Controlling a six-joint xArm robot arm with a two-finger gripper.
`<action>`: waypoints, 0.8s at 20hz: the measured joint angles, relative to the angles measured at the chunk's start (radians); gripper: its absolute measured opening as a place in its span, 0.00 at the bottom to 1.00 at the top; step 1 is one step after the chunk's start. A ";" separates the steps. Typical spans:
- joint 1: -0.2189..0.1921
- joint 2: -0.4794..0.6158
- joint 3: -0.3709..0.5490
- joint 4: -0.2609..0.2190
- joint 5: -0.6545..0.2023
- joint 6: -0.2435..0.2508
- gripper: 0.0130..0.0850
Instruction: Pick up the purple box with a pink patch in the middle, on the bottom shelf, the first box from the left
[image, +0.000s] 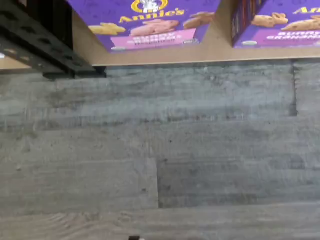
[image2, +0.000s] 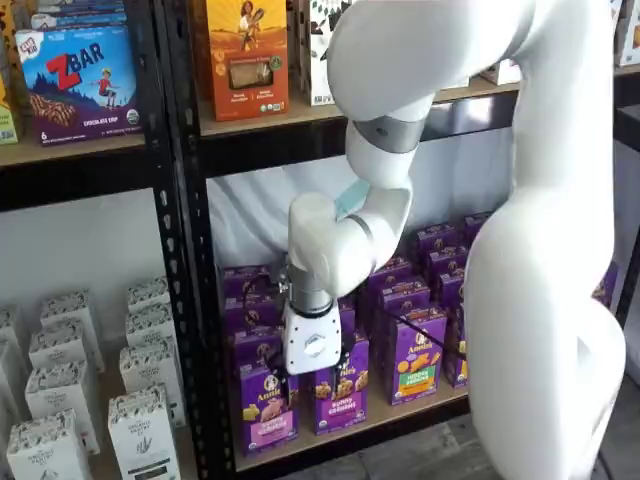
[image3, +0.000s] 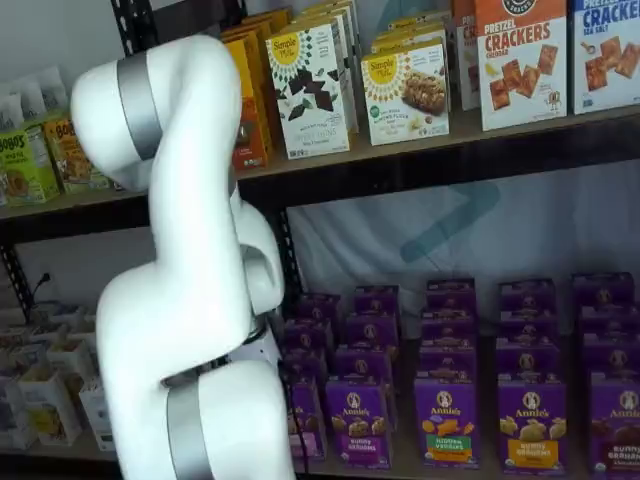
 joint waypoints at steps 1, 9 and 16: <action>-0.005 0.021 -0.015 0.001 -0.004 -0.006 1.00; -0.016 0.130 -0.111 -0.006 -0.031 -0.012 1.00; -0.027 0.232 -0.228 -0.061 -0.019 0.030 1.00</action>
